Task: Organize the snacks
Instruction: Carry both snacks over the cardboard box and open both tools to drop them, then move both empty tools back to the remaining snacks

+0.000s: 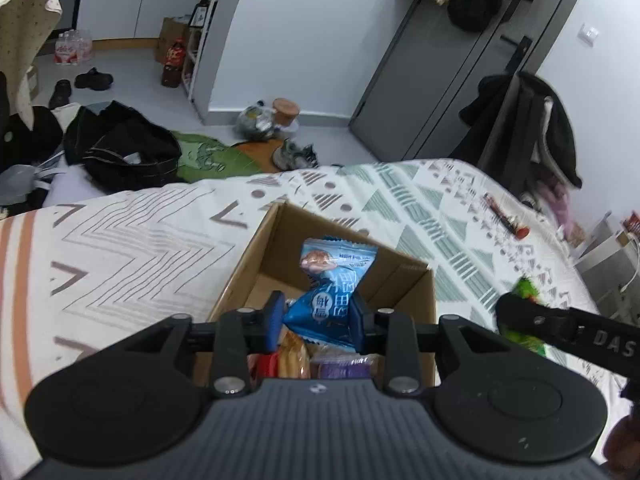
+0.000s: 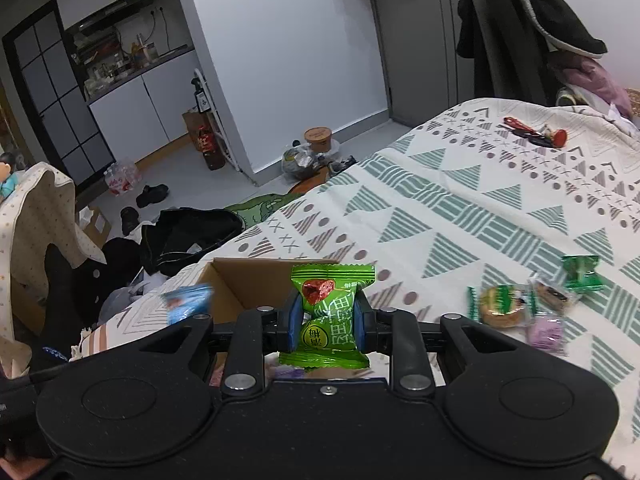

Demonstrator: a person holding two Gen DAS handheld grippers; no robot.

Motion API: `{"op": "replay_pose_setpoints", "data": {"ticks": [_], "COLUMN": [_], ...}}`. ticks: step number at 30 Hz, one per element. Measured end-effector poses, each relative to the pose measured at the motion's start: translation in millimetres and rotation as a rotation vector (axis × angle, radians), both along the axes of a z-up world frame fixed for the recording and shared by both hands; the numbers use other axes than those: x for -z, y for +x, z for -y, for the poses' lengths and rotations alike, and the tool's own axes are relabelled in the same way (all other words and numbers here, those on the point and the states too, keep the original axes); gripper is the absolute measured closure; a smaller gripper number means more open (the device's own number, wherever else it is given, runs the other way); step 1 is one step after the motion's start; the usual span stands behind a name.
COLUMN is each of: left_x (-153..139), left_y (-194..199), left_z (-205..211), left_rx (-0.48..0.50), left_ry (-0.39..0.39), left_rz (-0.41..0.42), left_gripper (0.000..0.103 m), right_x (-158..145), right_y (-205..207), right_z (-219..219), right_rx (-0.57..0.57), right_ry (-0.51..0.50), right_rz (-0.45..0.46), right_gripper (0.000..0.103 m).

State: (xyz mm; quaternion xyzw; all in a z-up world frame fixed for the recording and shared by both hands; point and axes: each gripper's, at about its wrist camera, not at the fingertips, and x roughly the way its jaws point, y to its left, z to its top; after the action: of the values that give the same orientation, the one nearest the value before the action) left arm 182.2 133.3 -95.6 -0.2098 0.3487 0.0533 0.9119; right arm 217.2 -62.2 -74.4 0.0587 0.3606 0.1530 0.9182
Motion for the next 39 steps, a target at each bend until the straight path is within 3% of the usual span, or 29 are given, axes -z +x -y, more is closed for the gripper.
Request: {"op": "replay_pose_setpoints", "data": {"ticks": [6, 11, 16, 19, 28, 30, 32, 36, 39], "left_x": [-1, -3, -7, -8, -11, -11, -13, -15, -18], "left_y": [-2, -7, -11, -14, -18, -20, -21, -22, -21], "left_z": [-10, -16, -11, -7, 7, 11, 17, 27, 40], "left_rx": [-0.031, -0.059, -0.047, -0.037, 0.006, 0.011, 0.014, 0.026, 0.046], "left_ry": [-0.019, -0.014, -0.001, 0.002, 0.020, 0.027, 0.046, 0.065, 0.077], "left_rz": [-0.009, -0.024, -0.024, -0.019, -0.021, -0.024, -0.025, -0.033, -0.044], "left_gripper": [0.066, 0.057, 0.034, 0.025, 0.023, 0.018, 0.014, 0.006, 0.005], "right_x": [4, 3, 1, -1, -2, 0, 1, 4, 3], "right_y": [9, 16, 16, 13, 1, -3, -7, -14, -20], "right_z": [-15, -19, -12, -4, 21, 29, 38, 58, 74], "right_rx": [-0.012, -0.020, -0.001, 0.008, 0.038, 0.043, 0.061, 0.086, 0.102], "right_ry": [0.010, 0.042, 0.053, 0.068, 0.068, 0.054, 0.034, 0.017, 0.022], "right_rz": [-0.015, -0.037, -0.039, -0.040, -0.046, -0.046, -0.039, -0.032, -0.023], "right_gripper": [0.078, 0.075, 0.069, 0.068, 0.067, 0.065, 0.050, 0.044, 0.034]}}
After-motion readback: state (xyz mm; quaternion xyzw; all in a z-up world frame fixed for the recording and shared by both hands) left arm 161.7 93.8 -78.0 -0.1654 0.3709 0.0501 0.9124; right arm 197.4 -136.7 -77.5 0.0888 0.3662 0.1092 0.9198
